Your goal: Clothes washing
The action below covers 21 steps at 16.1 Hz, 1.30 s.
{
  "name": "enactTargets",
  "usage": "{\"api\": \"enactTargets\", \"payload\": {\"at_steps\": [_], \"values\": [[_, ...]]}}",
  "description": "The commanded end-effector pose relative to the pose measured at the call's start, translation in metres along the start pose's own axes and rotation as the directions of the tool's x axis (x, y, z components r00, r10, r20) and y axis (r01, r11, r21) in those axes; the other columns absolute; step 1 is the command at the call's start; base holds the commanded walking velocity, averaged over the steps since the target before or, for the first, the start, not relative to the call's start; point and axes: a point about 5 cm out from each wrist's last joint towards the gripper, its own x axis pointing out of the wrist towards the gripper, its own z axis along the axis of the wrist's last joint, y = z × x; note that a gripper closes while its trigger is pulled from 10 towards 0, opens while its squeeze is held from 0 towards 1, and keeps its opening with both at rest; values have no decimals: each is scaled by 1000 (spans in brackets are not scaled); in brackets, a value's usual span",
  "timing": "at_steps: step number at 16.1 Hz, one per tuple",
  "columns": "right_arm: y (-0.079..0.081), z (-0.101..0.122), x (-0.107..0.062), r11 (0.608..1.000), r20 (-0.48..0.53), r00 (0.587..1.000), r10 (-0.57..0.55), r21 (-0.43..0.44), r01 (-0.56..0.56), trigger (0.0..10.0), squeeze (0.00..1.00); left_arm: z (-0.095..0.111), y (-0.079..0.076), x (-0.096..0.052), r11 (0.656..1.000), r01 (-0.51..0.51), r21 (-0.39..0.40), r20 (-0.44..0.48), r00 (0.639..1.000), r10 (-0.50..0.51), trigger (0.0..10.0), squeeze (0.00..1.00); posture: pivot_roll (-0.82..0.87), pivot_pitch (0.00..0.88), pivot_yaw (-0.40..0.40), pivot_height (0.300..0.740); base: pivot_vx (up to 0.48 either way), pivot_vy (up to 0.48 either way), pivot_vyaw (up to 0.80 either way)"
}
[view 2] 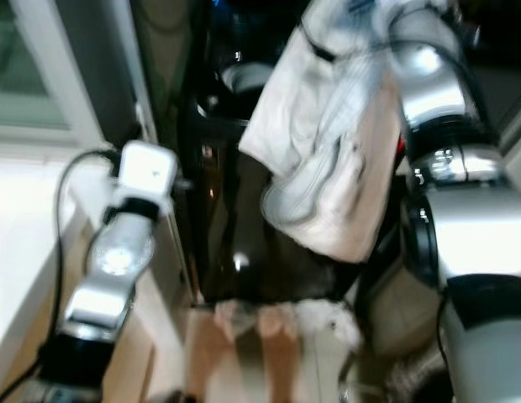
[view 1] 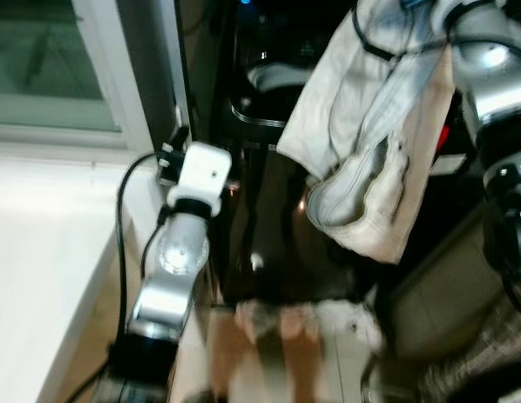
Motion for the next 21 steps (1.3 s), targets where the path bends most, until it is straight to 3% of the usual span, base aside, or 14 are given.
{"api": "enactTargets", "payload": {"at_steps": [1, 4, 5, 7, 8, 9, 10, 11, 12, 13, 15, 17, 20, 21], "values": [[-21, 23, 8, 997, 68, 996, -55, -45, 58, 10000, 176, 7, -9, 0, 999, 37, -20, 24, 999, -37, 10000, 0, 14, 0, -52, 740, 465, 0, 0], [-33, 55, 19, 986, 105, 990, -95, -125, 108, 10000, 176, 9, -12, -2, 999, 43, -17, 34, 999, -43, 10000, 0, 31, 0, -58, 740, 465, 0, 0], [-52, 69, 23, 958, 106, 975, -198, -188, 215, 10000, 63, 9, -12, -5, 999, 45, -13, 31, 999, -44, 10000, 0, 49, 0, -63, 740, 461, 0, 0], [-57, 68, 22, 906, 99, 963, -251, -326, 270, 10000, 0, 7, -10, -9, 999, 39, -2, 14, 999, -39, 10000, 0, 68, 0, -68, 740, 459, 0, 0], [-52, 58, 22, 916, 40, 972, -230, -329, 230, 10000, 0, 5, -10, -10, 999, 34, 4, 5, 999, -34, 10000, 0, 78, 0, -73, 740, 461, 0, 0], [-44, 44, 20, 945, -37, 980, -195, -277, 177, 10000, 0, 4, -9, -11, 999, 31, 12, -3, 1000, -31, 10000, 0, 84, 0, -77, 740, 461, 0, 0], [-21, 17, 15, 987, -173, 980, -98, -141, 74, 10000, 0, 1, -8, -12, 999, 22, 23, -23, 999, -22, 10000, 0, 87, 0, -79, 740, 461, 0, 0], [-10, 6, 12, 995, -214, 976, -51, -89, 32, 10000, 0, 1, -7, -13, 1000, 11, 22, -26, 1000, -11, 10000, 0, 92, 1, -83, 740, 461, 0, 0], [21, -27, -2, 998, -338, 939, 60, 19, -57, 10000, 0, 0, -7, -14, 1000, 1, 23, -40, 999, 0, 10000, 0, 96, 5, -86, 740, 0, 0, 0], [44, -55, -19, 988, -443, 885, 143, 122, -99, 10000, 0, 0, -9, -14, 999, 7, 41, -49, 999, -5, 10000, 0, 98, 6, -87, 740, 0, 0, 0], [66, -87, -42, 966, -550, 811, 199, 251, -67, 10000, 0, -1, -13, -16, 999, 37, 29, -65, 997, -35, 10000, 0, 98, 12, -88, 740, 0, 0, 0], [92, -124, -78, 887, -669, 687, 283, 455, 78, 10000, 0, -1, -15, -19, 999, 51, 12, -66, 997, -50, 10000, 0, 92, 17, -83, 740, 0, 0, 0], [106, -136, -94, 856, -697, 640, 324, 504, 116, 10000, 0, -1, -16, -20, 998, 57, 15, -72, 996, -56, 10000, 0, 82, 24, -75, 740, 0, 0, 0], [106, -137, -95, 851, -698, 645, 311, 506, 138, 10000, 1000, 0, -16, -20, 998, 61, 18, -70, 996, -60, 10000, 0, 81, 26, -75, 740, 0, 0, 0]]}}
